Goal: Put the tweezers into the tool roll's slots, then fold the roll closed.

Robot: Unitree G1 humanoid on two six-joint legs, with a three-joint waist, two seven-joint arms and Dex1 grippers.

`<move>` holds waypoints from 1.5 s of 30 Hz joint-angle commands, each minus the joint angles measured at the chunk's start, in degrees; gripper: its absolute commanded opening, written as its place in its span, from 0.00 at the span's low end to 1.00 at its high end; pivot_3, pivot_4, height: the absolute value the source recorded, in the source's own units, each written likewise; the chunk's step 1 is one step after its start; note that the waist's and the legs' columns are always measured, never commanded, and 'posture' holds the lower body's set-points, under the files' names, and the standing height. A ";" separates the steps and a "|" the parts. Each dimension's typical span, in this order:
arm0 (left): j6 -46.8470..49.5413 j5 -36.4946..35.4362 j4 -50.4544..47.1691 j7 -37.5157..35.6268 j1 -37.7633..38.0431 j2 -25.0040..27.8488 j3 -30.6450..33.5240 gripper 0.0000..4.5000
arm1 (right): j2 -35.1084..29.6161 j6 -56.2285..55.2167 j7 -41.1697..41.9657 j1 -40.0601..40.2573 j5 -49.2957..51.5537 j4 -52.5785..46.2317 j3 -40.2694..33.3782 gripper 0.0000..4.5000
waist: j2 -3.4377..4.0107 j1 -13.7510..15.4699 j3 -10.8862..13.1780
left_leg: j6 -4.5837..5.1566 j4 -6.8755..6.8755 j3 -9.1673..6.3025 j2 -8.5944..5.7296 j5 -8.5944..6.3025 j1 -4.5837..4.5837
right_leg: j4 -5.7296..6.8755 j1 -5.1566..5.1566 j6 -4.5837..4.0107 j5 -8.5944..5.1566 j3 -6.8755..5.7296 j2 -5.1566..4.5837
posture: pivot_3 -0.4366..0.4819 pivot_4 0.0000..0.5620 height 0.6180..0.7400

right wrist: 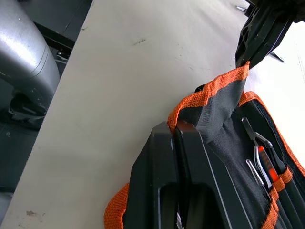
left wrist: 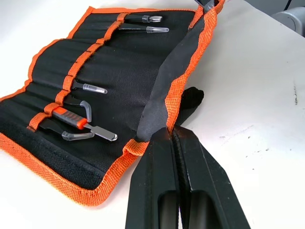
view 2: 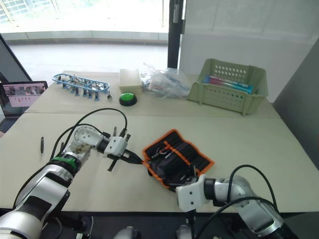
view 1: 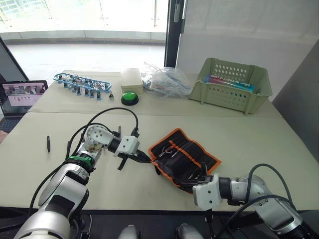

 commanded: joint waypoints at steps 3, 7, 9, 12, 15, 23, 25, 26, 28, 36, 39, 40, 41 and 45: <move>-0.72 -2.84 -5.67 -0.20 3.02 4.69 0.89 0.01 | -0.45 -6.79 -1.04 -2.53 -4.00 3.93 0.05 0.00 | 0.00 -0.31 0.00 | 0.00 0.03 0.00 0.00 0.00 0.01 | 0.01 0.01 0.03 0.01 0.01 0.00 | 0.48 0.27 0.98; 3.93 -6.23 -17.60 -0.20 9.54 9.57 2.20 0.01 | 0.17 -11.13 -3.28 -6.48 -8.46 9.25 0.69 0.00 | 0.01 -0.39 0.00 | 0.00 0.04 0.01 0.05 0.00 0.03 | 0.07 -0.01 0.02 0.02 0.02 0.02 | 0.48 0.27 0.98; 7.58 -7.23 -25.09 -0.20 14.29 11.96 3.88 0.01 | 0.25 -13.92 -5.27 -8.98 -11.98 12.51 1.21 0.00 | 0.03 -0.38 0.00 | 0.00 0.04 0.03 0.06 0.00 0.06 | 0.09 -0.01 0.01 0.03 0.04 0.02 | 0.48 0.27 0.98; 15.13 -7.94 -36.11 2.46 22.16 14.77 7.34 0.01 | 0.63 -17.07 -7.93 -12.58 -16.09 17.45 1.85 0.00 | 0.04 -0.27 0.01 | 0.00 0.05 0.05 0.07 0.00 0.06 | 0.11 -0.02 0.00 0.03 0.06 0.01 | 0.48 0.27 0.98; 22.55 -9.19 -45.51 7.49 29.00 16.30 10.69 0.01 | 0.90 -19.38 -9.94 -14.85 -17.92 20.29 2.16 0.00 | 0.04 -0.15 0.01 | 0.00 0.05 0.05 0.08 0.00 0.09 | 0.15 -0.02 0.01 0.03 0.06 0.01 | 0.48 0.27 0.98; 39.64 -12.62 -59.69 20.21 39.00 14.76 18.10 0.01 | 0.45 -22.81 -10.89 -16.52 -16.80 23.18 2.27 0.00 | 0.05 0.04 0.02 | 0.00 0.10 0.06 0.06 0.00 0.18 | 0.28 0.02 0.02 0.02 0.08 0.00 | 0.48 0.27 0.98; 38.34 -9.70 -56.83 20.20 38.39 14.38 18.66 0.01 | 0.15 -22.99 -9.87 -15.76 -14.92 22.33 2.12 0.00 | 0.05 0.01 0.02 | 0.00 0.10 0.07 0.06 0.00 0.23 | 0.41 -0.01 -0.02 -0.01 0.11 0.01 | 0.48 0.27 0.98; 37.55 -8.66 -55.75 19.98 38.13 14.21 18.86 0.01 | 0.04 -22.76 -9.47 -15.41 -14.13 21.89 1.99 0.00 | 0.05 0.01 0.02 | 0.00 0.10 0.07 0.06 0.01 0.27 | 0.43 -0.01 -0.04 -0.01 0.12 0.02 | 0.48 0.27 0.98; 34.92 -6.11 -53.28 19.00 37.45 13.97 18.92 0.01 | -0.39 -22.33 -8.66 -14.64 -12.41 20.86 1.67 0.00 | 0.05 0.01 0.02 | 0.00 0.10 0.07 0.06 0.01 0.30 | 0.47 -0.01 -0.05 -0.02 0.13 0.04 | 0.48 0.27 0.98; 19.34 -0.23 -41.76 14.95 33.67 9.52 19.24 0.01 | -0.14 -24.39 -11.54 -12.26 -12.19 17.49 -0.22 0.00 | 0.06 0.00 0.02 | 0.00 0.10 0.12 0.06 0.01 0.30 | 0.48 -0.03 -0.07 -0.01 0.20 0.04 | 0.48 0.27 0.98; 16.75 -1.51 -40.58 13.30 33.41 8.07 20.56 0.01 | -0.76 -24.10 -10.48 -9.54 -11.84 15.27 0.25 0.00 | 0.05 0.06 0.01 | 0.00 0.11 0.12 0.06 0.01 0.26 | 0.48 -0.03 -0.07 -0.01 0.20 0.04 | 0.48 0.27 0.98; 16.35 -1.69 -40.90 12.53 33.90 8.10 20.65 0.01 | -0.78 -23.86 -10.27 -8.83 -11.91 14.57 0.36 0.00 | 0.05 0.05 0.01 | 0.00 0.11 0.13 0.06 0.01 0.26 | 0.47 -0.03 -0.08 -0.01 0.20 0.03 | 0.48 0.27 0.98; 16.04 -1.77 -41.09 11.98 34.23 8.09 20.73 0.01 | -0.76 -23.63 -10.12 -8.37 -11.93 14.05 0.39 0.00 | 0.05 0.04 0.01 | 0.00 0.11 0.13 0.06 0.01 0.24 | 0.46 -0.03 -0.08 -0.01 0.20 0.03 | 0.48 0.27 0.98; 11.06 0.78 -39.11 11.56 34.37 7.75 20.84 0.01 | 0.21 -21.40 -9.74 -8.01 -11.38 12.57 0.07 0.00 | 0.05 -0.22 0.01 | 0.00 0.11 0.19 0.05 0.01 0.31 | 0.49 -0.03 -0.08 0.00 0.30 0.04 | 0.48 0.27 0.98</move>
